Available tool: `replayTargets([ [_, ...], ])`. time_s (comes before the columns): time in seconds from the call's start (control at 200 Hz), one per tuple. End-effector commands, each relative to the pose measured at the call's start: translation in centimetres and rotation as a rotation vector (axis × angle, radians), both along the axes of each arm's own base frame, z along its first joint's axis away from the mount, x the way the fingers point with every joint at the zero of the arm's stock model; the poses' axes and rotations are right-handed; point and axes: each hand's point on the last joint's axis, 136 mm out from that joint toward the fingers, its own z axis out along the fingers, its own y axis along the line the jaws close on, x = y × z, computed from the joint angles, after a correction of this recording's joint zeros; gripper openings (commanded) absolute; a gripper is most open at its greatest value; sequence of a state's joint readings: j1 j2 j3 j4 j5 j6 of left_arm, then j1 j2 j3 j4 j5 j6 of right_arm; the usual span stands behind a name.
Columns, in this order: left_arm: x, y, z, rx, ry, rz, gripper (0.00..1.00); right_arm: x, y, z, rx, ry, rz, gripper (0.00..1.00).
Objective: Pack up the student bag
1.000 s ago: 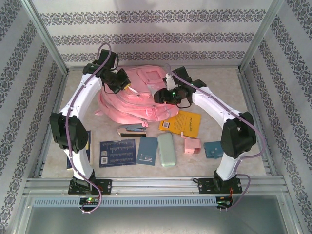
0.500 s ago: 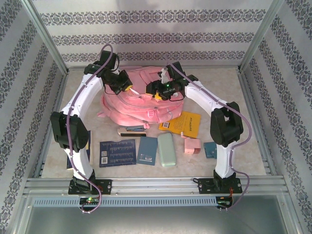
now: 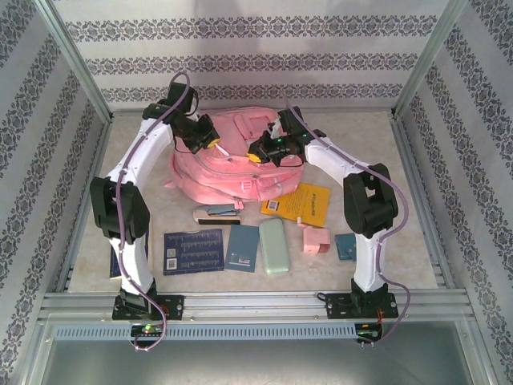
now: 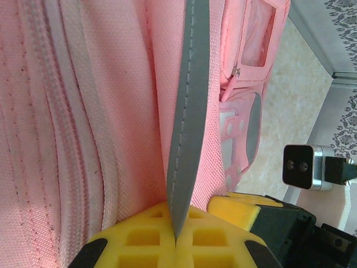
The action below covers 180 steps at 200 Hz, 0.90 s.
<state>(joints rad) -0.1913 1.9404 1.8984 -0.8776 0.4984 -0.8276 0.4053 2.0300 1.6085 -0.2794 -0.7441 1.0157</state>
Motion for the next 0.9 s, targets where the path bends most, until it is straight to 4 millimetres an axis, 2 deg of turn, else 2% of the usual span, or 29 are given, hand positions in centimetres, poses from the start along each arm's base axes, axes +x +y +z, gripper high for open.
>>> replayTargets([
  [0.0,-1.5,-2.1,3.5,-0.046,-0.059,-0.128,0.13,1.3,1.0,4.3,0.097,-0.087,-0.022,0.0],
  [0.07,-2.7,-1.2,3.8,0.016,-0.067,-0.136,0.33,1.9,0.3,4.9,0.089,-0.074,-0.064,0.0],
  [0.13,-3.9,-0.3,4.3,0.068,-0.093,-0.135,0.45,2.3,-0.1,5.1,0.086,-0.058,-0.091,0.0],
  [0.235,-6.1,0.9,5.3,0.12,-0.141,-0.128,0.53,2.8,-0.6,5.4,0.078,-0.022,-0.123,0.0],
  [0.33,-8.4,1.0,5.6,0.154,-0.181,-0.159,0.54,3.5,-1.0,5.9,0.088,0.014,-0.16,0.0],
  [0.415,-11.0,-0.6,5.4,0.153,-0.225,-0.233,0.52,3.9,-1.4,6.4,0.092,0.045,-0.197,0.0],
  [0.56,-14.6,-3.7,2.5,0.121,-0.226,-0.343,0.46,4.2,-1.6,7.0,0.096,0.115,-0.253,0.0],
  [0.615,-15.7,-4.2,0.6,0.13,-0.213,-0.36,0.45,4.4,-1.5,7.3,0.104,0.133,-0.265,0.0],
  [0.69,-16.2,-4.0,-1.4,0.184,-0.206,-0.366,0.44,4.4,-1.4,7.8,0.104,0.144,-0.272,0.0],
  [0.894,-15.6,-3.6,-3.4,0.296,-0.207,-0.358,0.49,4.6,-1.5,8.9,0.103,0.16,-0.296,0.0],
])
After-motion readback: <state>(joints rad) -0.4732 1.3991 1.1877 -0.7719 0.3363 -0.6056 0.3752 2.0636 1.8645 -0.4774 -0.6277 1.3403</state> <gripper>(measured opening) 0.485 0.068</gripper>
